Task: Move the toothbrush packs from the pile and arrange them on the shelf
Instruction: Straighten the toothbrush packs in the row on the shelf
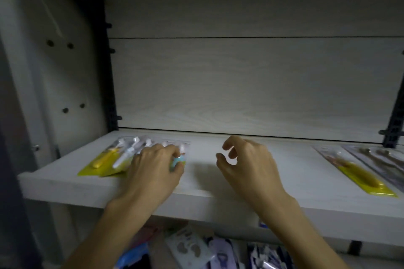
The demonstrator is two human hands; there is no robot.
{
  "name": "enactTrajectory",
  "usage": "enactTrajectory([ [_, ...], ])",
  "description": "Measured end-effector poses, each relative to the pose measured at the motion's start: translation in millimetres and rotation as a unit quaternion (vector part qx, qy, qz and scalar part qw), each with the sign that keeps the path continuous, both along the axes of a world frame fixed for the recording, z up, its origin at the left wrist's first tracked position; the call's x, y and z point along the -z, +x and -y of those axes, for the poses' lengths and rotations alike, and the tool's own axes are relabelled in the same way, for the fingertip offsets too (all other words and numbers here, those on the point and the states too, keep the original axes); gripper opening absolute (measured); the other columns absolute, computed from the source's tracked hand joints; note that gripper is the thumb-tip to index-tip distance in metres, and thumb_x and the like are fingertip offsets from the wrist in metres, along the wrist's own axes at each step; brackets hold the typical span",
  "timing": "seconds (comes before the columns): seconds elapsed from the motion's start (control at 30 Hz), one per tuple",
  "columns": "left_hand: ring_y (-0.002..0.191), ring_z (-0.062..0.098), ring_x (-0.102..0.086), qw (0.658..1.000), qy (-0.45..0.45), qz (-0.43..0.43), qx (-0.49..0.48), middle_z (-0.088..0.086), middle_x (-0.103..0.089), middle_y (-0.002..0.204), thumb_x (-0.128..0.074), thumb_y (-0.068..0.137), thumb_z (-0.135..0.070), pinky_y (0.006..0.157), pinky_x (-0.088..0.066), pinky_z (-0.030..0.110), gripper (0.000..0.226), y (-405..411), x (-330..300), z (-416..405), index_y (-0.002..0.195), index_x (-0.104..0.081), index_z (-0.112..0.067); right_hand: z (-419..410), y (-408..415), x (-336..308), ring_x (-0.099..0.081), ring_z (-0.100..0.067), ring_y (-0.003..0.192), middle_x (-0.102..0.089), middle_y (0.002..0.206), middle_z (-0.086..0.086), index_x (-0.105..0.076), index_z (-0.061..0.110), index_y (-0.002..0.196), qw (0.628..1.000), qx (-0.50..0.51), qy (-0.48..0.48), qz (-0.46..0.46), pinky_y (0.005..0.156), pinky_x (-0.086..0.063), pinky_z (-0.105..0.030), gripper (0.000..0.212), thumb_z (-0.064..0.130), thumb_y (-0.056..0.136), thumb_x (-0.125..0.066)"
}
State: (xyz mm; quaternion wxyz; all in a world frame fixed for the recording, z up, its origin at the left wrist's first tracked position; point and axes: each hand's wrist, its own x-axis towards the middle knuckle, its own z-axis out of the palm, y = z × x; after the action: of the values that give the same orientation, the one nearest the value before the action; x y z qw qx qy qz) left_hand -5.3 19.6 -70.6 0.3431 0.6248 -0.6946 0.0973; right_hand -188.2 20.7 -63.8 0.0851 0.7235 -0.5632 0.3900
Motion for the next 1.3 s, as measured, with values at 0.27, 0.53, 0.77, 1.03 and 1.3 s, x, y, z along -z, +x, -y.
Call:
enactTrajectory([
  [0.27,0.097,0.023,-0.058,1.000,-0.005,-0.016,0.018,0.002,-0.065,0.099,-0.063,0.083,-0.033,0.080,-0.048,0.034,0.019,87.6,6.4,21.3,0.101,-0.068,-0.026,9.7,93.6,14.4,-0.058,-0.024,0.098,-0.066,0.103,0.000,-0.060,0.022,0.113,0.998,0.046,0.046,-0.010,0.077,-0.048,-0.033,0.035,0.047,0.088,-0.053],
  [0.53,0.101,0.022,-0.055,0.998,-0.022,-0.011,0.049,0.000,-0.065,0.104,-0.061,0.085,-0.036,0.084,-0.044,0.033,0.021,110.6,9.4,37.6,0.101,-0.068,-0.025,10.6,128.3,16.4,-0.053,-0.025,0.101,-0.061,0.109,-0.005,-0.060,0.016,0.114,0.988,0.114,0.096,-0.048,0.078,-0.043,-0.034,0.045,0.052,0.090,-0.046],
  [0.77,0.091,0.031,-0.061,0.998,0.022,-0.044,-0.043,0.006,-0.068,0.099,-0.058,0.086,-0.039,0.071,-0.047,0.034,0.020,157.1,9.3,40.9,0.093,-0.069,-0.024,15.9,134.4,12.4,-0.053,-0.028,0.105,-0.062,0.111,-0.006,-0.062,0.015,0.111,0.983,0.140,0.102,-0.055,0.080,-0.044,-0.035,0.044,0.051,0.089,-0.049],
  [1.03,0.093,0.027,-0.061,0.992,0.099,-0.016,-0.075,0.006,-0.066,0.094,-0.053,0.083,-0.061,0.067,-0.044,0.030,0.045,175.6,11.0,40.2,0.088,-0.068,-0.019,21.1,141.0,13.9,-0.051,-0.024,0.085,-0.048,0.081,-0.002,-0.046,0.016,0.077,0.974,0.168,0.146,-0.050,0.064,-0.034,-0.031,0.032,0.044,0.089,-0.052],
  [1.3,0.067,0.025,-0.050,0.992,0.053,-0.025,-0.109,0.006,-0.053,0.071,-0.056,0.087,-0.039,0.056,-0.038,0.031,0.032,184.0,-0.7,33.5,0.072,-0.064,-0.011,16.4,137.9,8.1,-0.047,-0.023,0.080,-0.050,0.081,-0.002,-0.059,0.012,0.083,0.967,0.214,0.126,-0.047,0.061,-0.036,-0.031,0.017,0.026,0.089,-0.051],
])
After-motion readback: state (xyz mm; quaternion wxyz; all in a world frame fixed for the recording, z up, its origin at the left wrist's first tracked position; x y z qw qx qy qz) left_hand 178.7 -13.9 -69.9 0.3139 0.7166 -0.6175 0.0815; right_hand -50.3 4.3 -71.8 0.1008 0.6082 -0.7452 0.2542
